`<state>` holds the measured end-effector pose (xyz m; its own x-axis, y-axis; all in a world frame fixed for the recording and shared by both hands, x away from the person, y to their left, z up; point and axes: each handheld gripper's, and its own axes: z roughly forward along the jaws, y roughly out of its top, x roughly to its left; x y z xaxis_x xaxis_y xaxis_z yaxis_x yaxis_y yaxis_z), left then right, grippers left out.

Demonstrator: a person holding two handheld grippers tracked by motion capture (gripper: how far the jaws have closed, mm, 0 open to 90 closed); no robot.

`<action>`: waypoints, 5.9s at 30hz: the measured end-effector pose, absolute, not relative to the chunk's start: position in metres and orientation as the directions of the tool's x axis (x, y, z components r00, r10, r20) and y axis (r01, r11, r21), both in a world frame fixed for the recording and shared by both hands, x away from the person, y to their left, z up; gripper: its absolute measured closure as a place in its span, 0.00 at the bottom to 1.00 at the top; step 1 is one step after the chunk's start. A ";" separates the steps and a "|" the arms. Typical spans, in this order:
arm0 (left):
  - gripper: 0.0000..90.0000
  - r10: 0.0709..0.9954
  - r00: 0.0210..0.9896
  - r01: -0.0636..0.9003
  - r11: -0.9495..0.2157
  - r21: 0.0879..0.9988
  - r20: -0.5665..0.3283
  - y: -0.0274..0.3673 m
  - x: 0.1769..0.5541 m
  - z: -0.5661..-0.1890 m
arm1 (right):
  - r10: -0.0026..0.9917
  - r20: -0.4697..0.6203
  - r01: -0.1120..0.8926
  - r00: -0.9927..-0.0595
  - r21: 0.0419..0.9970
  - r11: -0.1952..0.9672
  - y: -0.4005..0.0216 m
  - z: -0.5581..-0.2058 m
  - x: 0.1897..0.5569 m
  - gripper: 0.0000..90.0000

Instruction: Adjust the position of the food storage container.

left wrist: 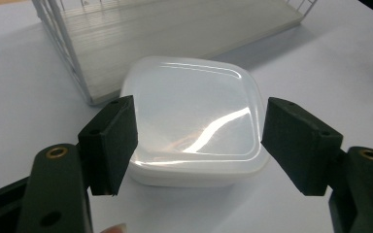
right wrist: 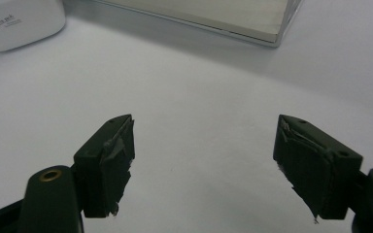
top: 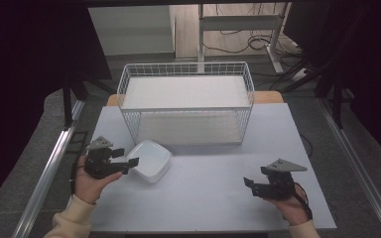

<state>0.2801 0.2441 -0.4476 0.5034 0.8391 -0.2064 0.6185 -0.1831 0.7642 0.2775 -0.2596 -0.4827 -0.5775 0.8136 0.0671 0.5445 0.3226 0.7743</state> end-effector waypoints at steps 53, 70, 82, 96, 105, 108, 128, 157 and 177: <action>1.00 0.888 0.424 0.743 -0.228 0.630 -0.179 0.256 0.375 -0.496 | 0.798 0.063 0.529 -0.600 0.779 0.337 -0.258 -0.486 0.278 0.26; 1.00 0.850 0.480 0.750 -0.270 0.603 -0.218 0.239 0.379 -0.504 | 0.802 0.087 0.535 -0.591 0.787 0.308 -0.260 -0.485 0.278 0.26; 1.00 0.802 0.563 0.720 -0.355 0.596 -0.202 0.215 0.379 -0.502 | 0.801 0.089 0.534 -0.592 0.788 0.307 -0.260 -0.484 0.277 0.26; 1.00 0.758 0.615 0.704 -0.404 0.584 -0.217 0.181 0.375 -0.503 | 0.799 0.089 0.536 -0.595 0.785 0.312 -0.259 -0.485 0.278 0.26; 1.00 0.718 0.662 0.681 -0.458 0.571 -0.214 0.153 0.372 -0.502 | 0.797 0.088 0.537 -0.597 0.782 0.316 -0.258 -0.486 0.277 0.26; 1.00 0.704 0.678 0.671 -0.476 0.569 -0.212 0.145 0.371 -0.501 | 0.796 0.088 0.537 -0.598 0.782 0.317 -0.258 -0.486 0.277 0.26; 1.00 0.756 0.624 0.669 -0.390 0.633 -0.194 0.189 0.334 -0.478 | 0.797 0.089 0.538 -0.598 0.781 0.317 -0.258 -0.486 0.277 0.26; 1.00 0.739 0.619 0.704 -0.374 0.603 -0.264 0.181 0.275 -0.507 | 0.799 0.075 0.535 -0.597 0.779 0.327 -0.255 -0.486 0.276 0.26; 1.00 0.743 0.613 0.711 -0.369 0.598 -0.271 0.162 0.308 -0.504 | 0.797 0.075 0.538 -0.599 0.775 0.331 -0.256 -0.486 0.277 0.26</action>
